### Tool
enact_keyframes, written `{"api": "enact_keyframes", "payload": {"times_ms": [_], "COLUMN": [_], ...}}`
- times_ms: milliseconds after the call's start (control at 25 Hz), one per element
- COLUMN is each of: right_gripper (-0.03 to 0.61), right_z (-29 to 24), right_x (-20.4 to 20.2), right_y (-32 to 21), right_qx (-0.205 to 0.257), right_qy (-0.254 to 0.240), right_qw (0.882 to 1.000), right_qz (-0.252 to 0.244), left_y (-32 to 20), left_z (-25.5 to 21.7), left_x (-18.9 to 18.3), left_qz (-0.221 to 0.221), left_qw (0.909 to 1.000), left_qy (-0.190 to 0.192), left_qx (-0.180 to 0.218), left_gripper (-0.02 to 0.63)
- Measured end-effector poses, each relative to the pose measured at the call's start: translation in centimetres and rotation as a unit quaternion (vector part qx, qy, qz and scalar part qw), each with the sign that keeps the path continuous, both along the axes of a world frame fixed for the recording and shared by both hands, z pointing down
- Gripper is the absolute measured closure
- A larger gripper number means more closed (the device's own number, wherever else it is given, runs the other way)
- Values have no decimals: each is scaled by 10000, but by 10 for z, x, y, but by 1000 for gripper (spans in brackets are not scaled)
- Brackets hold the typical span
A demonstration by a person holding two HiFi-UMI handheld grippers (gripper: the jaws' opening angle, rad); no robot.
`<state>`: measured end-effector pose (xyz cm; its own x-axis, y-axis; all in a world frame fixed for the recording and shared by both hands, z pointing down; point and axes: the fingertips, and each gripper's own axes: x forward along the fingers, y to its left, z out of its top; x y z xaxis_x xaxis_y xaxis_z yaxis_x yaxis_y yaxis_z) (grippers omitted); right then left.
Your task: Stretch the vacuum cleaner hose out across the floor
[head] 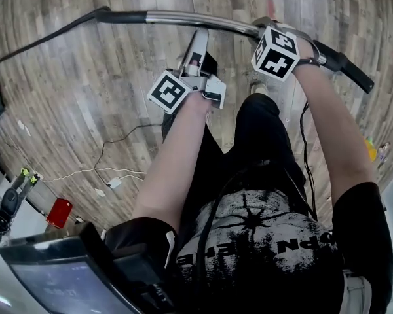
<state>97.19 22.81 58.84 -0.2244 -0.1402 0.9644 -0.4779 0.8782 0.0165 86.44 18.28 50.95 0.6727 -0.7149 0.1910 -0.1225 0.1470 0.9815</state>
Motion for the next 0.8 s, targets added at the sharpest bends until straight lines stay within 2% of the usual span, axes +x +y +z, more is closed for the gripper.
{"api": "enact_keyframes", "payload": {"times_ms": [80, 120, 160, 240, 320, 440, 520, 560, 600, 720, 800], "right_gripper": [492, 492, 492, 492, 492, 494, 494, 495, 495, 495, 497], "right_z": [20, 32, 46, 77, 111, 171, 215, 239, 262, 326, 361], "right_x": [15, 22, 30, 43, 52, 64, 71, 75, 80, 94, 97], "right_y": [-7, -10, -13, -19, -21, -21, -22, -22, -22, -23, -24], "right_qx": [124, 179, 233, 339, 433, 627, 724, 738, 737, 700, 679], "right_qy": [140, 197, 242, 290, 292, 263, 202, 168, 140, 50, -45], "right_qw": [9998, 9996, 9994, 9989, 9985, 9972, 9966, 9967, 9968, 9975, 9977], "right_qz": [-64, -91, -102, -103, -154, -311, -334, -307, -262, -82, 9], "left_y": [6, 5, 3, 1, 2, 3, 6, 7, 6, -7, -13], "left_z": [13, 14, 13, 13, 25, 53, 74, 84, 91, 97, 96], "left_x": [0, 6, 16, 37, 52, 72, 83, 85, 86, 79, 70], "left_qz": [494, 855, 1281, 2131, 2743, 3301, 3612, 3700, 3696, 3331, 3116], "left_qw": [9975, 9919, 9809, 9452, 9068, 8535, 8147, 8012, 7979, 8178, 8228], "left_qy": [-336, -470, -576, -858, -1161, -1498, -1743, -1804, -1760, -1465, -1558], "left_qx": [390, 814, 1348, 2319, 2982, 3743, 4188, 4342, 4424, 4458, 4490], "left_gripper": [520, 583, 614, 614, 614, 614, 614, 614, 614, 614, 614]}}
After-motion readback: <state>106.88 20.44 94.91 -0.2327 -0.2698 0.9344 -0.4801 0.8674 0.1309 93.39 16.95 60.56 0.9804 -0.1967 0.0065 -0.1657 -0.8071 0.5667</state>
